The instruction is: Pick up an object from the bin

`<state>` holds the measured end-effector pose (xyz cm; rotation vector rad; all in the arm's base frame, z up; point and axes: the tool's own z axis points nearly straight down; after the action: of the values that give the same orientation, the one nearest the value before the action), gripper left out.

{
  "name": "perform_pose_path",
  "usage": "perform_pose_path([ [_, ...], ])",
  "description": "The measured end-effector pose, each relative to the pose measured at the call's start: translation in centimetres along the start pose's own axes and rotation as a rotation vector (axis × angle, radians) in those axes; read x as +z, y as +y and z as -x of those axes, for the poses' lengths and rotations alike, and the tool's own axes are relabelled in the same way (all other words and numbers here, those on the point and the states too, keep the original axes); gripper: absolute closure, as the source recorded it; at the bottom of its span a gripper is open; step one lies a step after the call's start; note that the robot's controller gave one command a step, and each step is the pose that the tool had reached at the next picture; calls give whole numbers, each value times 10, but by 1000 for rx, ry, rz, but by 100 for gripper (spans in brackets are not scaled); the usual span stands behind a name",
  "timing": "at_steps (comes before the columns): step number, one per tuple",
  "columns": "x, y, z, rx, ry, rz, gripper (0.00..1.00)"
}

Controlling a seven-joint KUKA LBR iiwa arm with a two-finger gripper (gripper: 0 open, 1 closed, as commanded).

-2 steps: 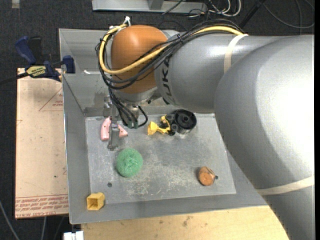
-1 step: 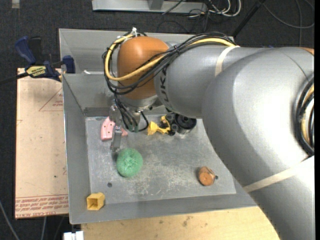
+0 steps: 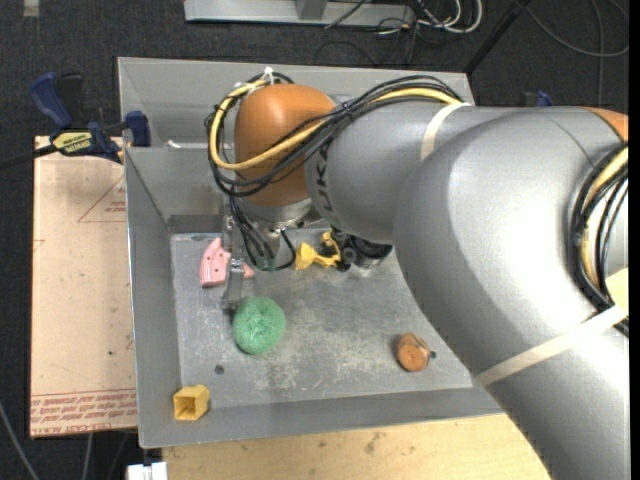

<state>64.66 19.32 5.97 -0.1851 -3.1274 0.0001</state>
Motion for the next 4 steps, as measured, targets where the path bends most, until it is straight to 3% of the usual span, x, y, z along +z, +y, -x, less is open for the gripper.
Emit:
perform_pose_path([
  [1, -12, 3, -5, -56, -12, 2, 0],
  [2, -11, 5, -18, 88, -12, 3, 0],
  [3, -14, 6, -33, 119, -19, 5, 100],
  [4, -14, 6, -33, 112, -18, 5, 100],
])
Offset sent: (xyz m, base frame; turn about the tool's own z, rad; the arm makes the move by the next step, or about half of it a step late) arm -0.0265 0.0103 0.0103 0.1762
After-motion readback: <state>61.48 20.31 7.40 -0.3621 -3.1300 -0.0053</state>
